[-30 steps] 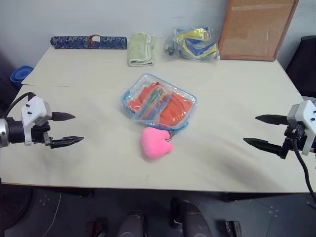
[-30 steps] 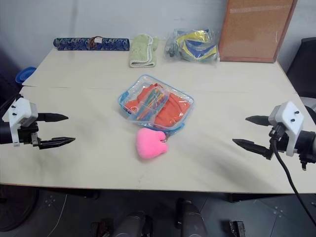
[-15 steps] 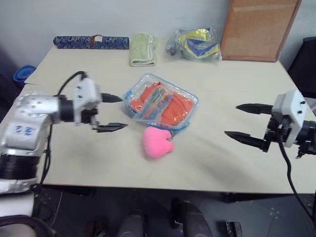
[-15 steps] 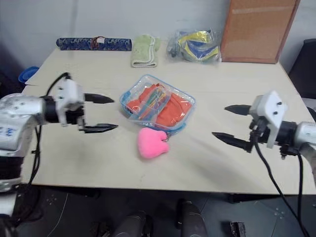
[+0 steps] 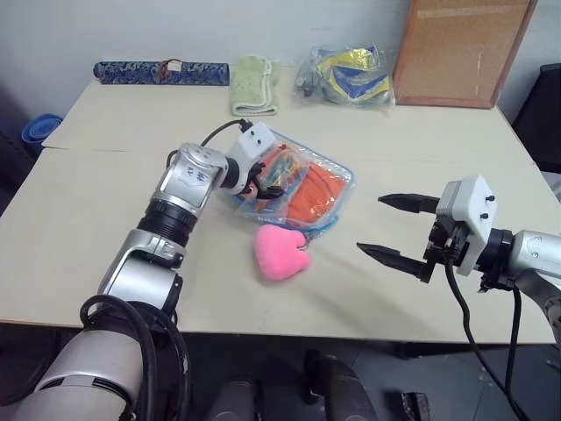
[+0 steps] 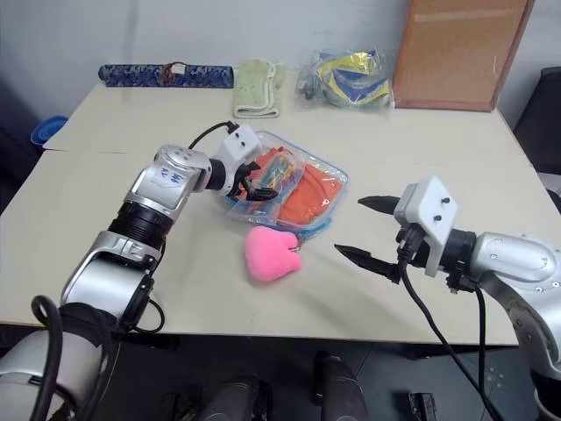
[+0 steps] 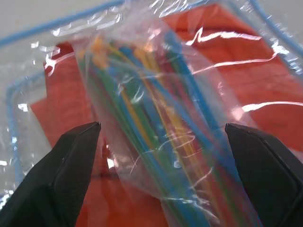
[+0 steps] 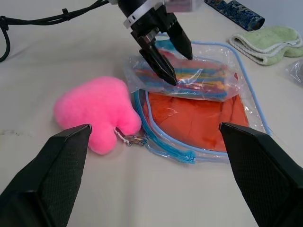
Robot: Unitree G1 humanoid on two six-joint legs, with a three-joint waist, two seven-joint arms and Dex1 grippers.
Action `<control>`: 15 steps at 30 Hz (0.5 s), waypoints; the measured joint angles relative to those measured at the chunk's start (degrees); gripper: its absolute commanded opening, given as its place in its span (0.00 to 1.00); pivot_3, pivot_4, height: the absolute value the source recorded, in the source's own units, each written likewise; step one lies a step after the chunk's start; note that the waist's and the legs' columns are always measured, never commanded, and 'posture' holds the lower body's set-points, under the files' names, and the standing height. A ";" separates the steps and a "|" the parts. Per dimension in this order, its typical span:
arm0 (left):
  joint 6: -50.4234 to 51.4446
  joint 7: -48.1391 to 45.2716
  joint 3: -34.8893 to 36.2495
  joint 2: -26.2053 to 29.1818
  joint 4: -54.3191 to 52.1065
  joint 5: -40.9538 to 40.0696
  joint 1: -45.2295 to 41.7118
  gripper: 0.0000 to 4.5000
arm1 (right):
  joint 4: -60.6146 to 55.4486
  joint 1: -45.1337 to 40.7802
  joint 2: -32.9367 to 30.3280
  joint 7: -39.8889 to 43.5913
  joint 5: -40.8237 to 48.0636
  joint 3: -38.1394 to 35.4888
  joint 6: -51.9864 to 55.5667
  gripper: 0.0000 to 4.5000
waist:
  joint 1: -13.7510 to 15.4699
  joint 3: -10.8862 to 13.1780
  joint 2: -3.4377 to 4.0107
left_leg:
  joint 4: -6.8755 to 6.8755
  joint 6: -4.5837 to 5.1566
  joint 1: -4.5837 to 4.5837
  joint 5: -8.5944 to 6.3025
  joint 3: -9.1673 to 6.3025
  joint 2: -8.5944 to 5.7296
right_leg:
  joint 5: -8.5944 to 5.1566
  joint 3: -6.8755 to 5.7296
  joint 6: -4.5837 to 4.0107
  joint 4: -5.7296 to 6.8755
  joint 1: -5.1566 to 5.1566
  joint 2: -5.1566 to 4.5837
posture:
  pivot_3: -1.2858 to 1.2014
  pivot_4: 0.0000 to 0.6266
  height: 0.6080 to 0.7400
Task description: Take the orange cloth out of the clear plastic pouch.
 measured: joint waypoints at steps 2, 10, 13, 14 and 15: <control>-0.39 1.28 0.11 -0.85 1.93 0.63 -0.60 0.99 | -0.29 0.36 0.02 -0.63 0.15 -0.59 0.00 1.00 | 0.01 0.00 0.00 | 0.01 0.03 0.00 0.01 0.00 -0.04 | 0.03 0.01 0.03 0.00 0.02 -0.07 | 0.52 0.24 1.00; -1.87 3.35 1.06 -4.43 5.35 1.48 -1.60 0.79 | -0.49 0.97 0.59 -1.97 0.27 -0.49 -0.30 1.00 | 0.14 0.00 -0.01 | 0.02 0.08 -0.02 0.04 -0.03 -0.10 | 0.06 -0.02 0.08 -0.02 0.03 -0.16 | 0.52 0.24 1.00; -1.92 3.36 1.39 -4.93 5.31 1.48 -1.57 0.58 | -0.49 0.86 0.59 -2.03 0.27 -0.41 -0.46 1.00 | 0.10 0.00 -0.01 | 0.02 0.07 -0.01 0.04 -0.03 -0.10 | 0.06 -0.02 0.08 -0.02 0.03 -0.15 | 0.52 0.24 1.00; -1.92 3.44 1.58 -4.98 5.25 1.48 -1.57 0.51 | -0.46 0.79 0.59 -2.01 0.26 -0.34 -0.58 1.00 | 0.08 0.00 -0.01 | 0.02 0.07 -0.01 0.04 -0.03 -0.10 | 0.06 -0.02 0.08 -0.02 0.03 -0.15 | 0.52 0.24 1.00; -1.92 3.61 1.68 -4.98 5.13 1.49 -1.57 0.44 | -0.40 0.73 0.59 -1.96 0.20 -0.27 -0.89 1.00 | 0.07 0.00 -0.01 | 0.02 0.07 -0.01 0.04 -0.03 -0.10 | 0.06 -0.01 0.08 -0.02 0.03 -0.15 | 0.52 0.24 1.00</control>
